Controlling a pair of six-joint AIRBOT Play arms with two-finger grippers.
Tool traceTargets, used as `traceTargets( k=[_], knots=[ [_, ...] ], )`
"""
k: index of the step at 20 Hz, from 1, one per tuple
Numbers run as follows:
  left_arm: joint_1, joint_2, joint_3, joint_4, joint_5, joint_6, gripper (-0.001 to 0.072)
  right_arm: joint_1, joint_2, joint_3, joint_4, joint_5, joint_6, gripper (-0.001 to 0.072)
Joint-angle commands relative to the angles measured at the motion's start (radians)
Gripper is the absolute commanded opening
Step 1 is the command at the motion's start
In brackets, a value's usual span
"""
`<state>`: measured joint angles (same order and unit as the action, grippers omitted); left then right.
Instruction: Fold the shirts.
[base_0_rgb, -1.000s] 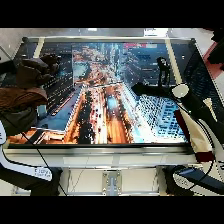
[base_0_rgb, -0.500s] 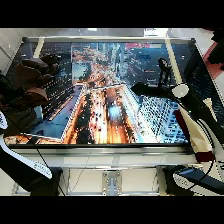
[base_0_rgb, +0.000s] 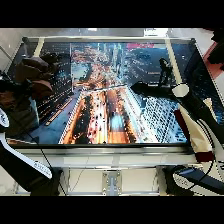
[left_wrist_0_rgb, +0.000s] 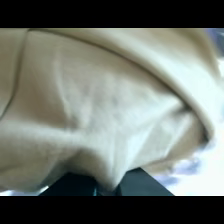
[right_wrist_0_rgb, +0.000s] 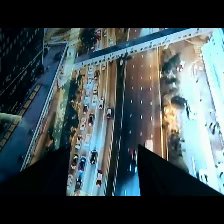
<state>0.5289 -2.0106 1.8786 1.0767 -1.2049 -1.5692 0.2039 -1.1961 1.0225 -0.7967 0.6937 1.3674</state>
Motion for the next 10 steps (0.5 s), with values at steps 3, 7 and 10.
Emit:
traceTargets(
  k=[3, 7, 10],
  knots=[
    [-0.022, 0.032, 0.008, -0.541, -0.175, 0.28, 0.0012, 0.001, -0.001, 0.0, 0.005, -0.02, 0.005, 0.0482],
    [-0.186, 0.064, 0.008, -0.744, -0.504, 0.396, 0.0012, -0.002, 0.0, 0.017, 0.002, -0.114, -0.001, 0.0482],
    [-0.417, 0.064, 0.007, -0.72, -0.491, 0.397, 0.0012, -0.029, 0.002, 0.056, -0.012, -0.158, -0.003, 0.0483]
  ],
)
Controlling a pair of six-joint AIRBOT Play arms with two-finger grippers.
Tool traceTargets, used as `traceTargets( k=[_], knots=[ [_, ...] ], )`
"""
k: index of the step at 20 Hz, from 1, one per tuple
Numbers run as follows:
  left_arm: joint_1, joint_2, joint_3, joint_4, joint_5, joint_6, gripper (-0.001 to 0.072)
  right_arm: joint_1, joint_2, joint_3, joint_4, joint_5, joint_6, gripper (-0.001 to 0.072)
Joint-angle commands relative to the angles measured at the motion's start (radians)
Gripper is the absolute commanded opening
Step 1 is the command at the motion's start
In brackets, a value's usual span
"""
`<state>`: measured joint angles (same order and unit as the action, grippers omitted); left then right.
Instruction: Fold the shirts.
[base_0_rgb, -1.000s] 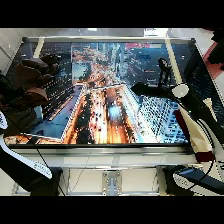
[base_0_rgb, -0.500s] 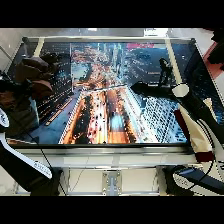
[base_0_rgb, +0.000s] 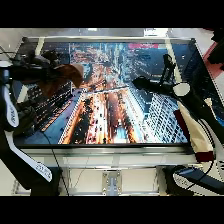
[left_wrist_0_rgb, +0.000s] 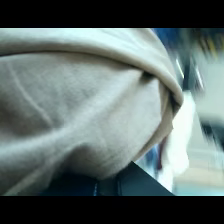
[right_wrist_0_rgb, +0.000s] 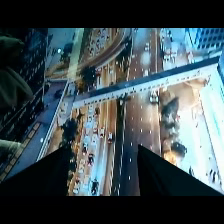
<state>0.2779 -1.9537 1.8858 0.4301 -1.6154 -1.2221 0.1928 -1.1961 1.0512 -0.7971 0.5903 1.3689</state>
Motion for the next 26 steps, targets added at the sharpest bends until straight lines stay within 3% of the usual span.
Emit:
traceTargets(
  k=[1, 7, 8, 9, 10, 13, 16, 18, 20, 21, 26],
  knots=[
    [-0.248, 0.008, 0.0, -0.048, -0.038, 0.06, 0.0012, -0.035, 0.002, 0.044, -0.011, -0.049, -0.005, 0.0483],
    [-0.694, 0.007, 0.0, 0.259, 0.252, 0.059, 0.0014, -0.179, 0.002, 0.124, -0.011, 0.039, -0.008, 0.0483],
    [-0.738, 0.007, 0.0, 0.259, 0.267, 0.061, 0.0064, -0.201, 0.002, 0.124, -0.011, 0.063, -0.008, 0.0483],
    [-0.772, 0.007, 0.004, 0.258, 0.286, 0.064, 0.0364, -0.222, 0.002, 0.124, -0.014, 0.094, -0.008, 0.0483],
    [-0.79, 0.007, 0.019, 0.259, 0.3, 0.074, 0.072, -0.241, 0.002, 0.124, -0.02, 0.125, -0.009, 0.0483],
    [-0.76, 0.007, 0.121, 0.298, 0.33, 0.079, 0.0716, -0.278, 0.002, 0.124, -0.045, 0.225, -0.077, 0.0483],
    [-0.669, 0.021, 0.216, 0.465, 0.385, 0.048, 0.0715, -0.28, 0.002, 0.124, -0.142, 0.271, -0.087, 0.0482],
    [-0.599, 0.029, 0.212, 0.667, 0.437, -0.114, 0.071, -0.28, 0.002, 0.124, -0.174, 0.281, -0.086, 0.0482],
    [-0.532, 0.029, 0.166, 0.861, 0.478, -0.338, 0.0703, -0.28, 0.002, 0.124, -0.177, 0.292, -0.086, 0.0482],
    [-0.499, 0.029, 0.131, 0.875, 0.502, -0.384, 0.0702, -0.28, 0.002, 0.124, -0.176, 0.295, -0.086, 0.0482],
    [-0.402, -0.065, 0.092, 0.663, 0.57, -0.314, 0.0701, -0.278, 0.002, 0.124, -0.166, 0.294, -0.085, 0.0482]
  ],
)
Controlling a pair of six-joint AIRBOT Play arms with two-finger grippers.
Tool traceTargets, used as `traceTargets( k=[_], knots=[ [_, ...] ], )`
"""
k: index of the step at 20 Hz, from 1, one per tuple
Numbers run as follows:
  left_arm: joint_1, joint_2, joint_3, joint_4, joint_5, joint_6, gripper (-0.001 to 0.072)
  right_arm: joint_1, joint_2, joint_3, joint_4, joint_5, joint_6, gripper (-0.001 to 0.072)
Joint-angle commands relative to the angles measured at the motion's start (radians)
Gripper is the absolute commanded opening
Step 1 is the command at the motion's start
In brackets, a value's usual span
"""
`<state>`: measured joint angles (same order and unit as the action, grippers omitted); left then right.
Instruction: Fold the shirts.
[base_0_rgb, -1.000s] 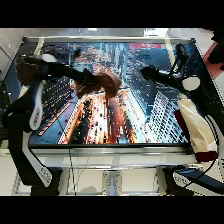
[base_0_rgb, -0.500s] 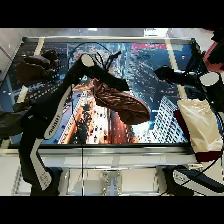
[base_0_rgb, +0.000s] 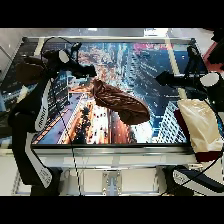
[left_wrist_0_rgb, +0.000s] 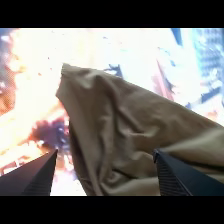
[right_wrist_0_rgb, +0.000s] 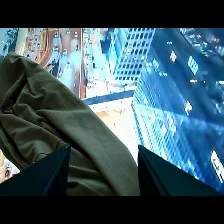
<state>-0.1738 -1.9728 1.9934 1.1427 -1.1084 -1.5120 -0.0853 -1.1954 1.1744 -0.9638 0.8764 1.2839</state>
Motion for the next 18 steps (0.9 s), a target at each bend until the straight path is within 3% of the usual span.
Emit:
traceTargets(
  k=[1, 4, 7, 8, 11, 18],
  knots=[
    [0.051, -0.068, -0.015, -0.065, 0.106, -0.024, 0.0701, 0.0, 0.001, 0.0, 0.004, 0.008, 0.002, 0.0482],
    [0.048, -0.121, -0.013, -0.193, 0.223, 0.032, 0.0695, 0.0, 0.001, 0.0, 0.022, 0.008, 0.002, 0.0482],
    [0.048, -0.163, -0.013, -0.254, 0.208, 0.05, 0.069, 0.0, 0.001, 0.0, 0.048, 0.008, 0.002, 0.0482],
    [0.048, -0.168, -0.013, -0.257, 0.207, 0.051, 0.0657, 0.0, 0.001, 0.0, 0.056, 0.008, 0.002, 0.0482],
    [0.047, -0.169, -0.012, -0.257, 0.252, 0.073, 0.0437, 0.0, 0.001, 0.0, 0.06, 0.008, 0.002, 0.0482],
    [0.016, -0.175, -0.012, -0.244, 0.253, 0.124, 0.0397, 0.0, 0.001, 0.0, 0.089, 0.009, 0.001, 0.0483]
  ],
)
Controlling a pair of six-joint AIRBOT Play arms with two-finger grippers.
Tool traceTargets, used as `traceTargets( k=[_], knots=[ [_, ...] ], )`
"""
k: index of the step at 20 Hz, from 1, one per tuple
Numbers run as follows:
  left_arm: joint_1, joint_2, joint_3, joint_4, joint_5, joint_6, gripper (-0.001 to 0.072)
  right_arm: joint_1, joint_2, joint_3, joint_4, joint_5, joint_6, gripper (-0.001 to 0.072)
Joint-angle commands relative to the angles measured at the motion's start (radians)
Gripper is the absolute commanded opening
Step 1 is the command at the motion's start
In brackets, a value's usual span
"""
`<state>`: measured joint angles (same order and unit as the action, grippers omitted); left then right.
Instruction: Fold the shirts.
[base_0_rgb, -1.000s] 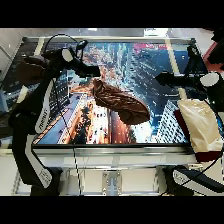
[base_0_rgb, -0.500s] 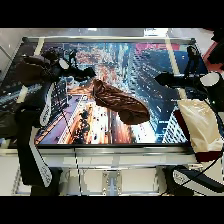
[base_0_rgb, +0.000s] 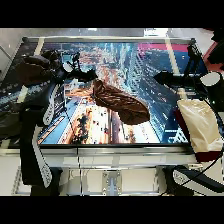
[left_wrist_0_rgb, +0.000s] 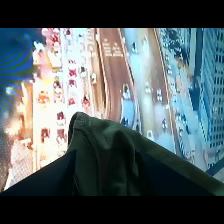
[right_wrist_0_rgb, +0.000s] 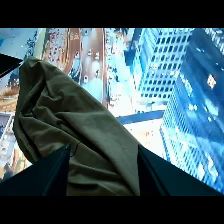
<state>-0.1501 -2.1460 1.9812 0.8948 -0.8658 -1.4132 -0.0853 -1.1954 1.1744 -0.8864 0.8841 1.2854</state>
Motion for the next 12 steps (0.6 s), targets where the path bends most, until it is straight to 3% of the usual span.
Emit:
traceTargets(
  k=[1, 5, 12],
  knots=[
    [-0.007, -0.003, 0.0, 0.013, 0.01, 0.024, 0.0406, 0.0, 0.001, 0.0, 0.011, 0.001, -0.001, 0.0483],
    [-0.008, -0.003, 0.0, 0.071, 0.007, 0.019, 0.0497, 0.0, 0.001, 0.0, 0.011, 0.001, -0.003, 0.0483],
    [-0.012, -0.004, 0.0, 0.082, -0.005, 0.011, 0.0487, 0.0, 0.001, 0.0, 0.012, 0.001, -0.003, 0.0483]
  ],
)
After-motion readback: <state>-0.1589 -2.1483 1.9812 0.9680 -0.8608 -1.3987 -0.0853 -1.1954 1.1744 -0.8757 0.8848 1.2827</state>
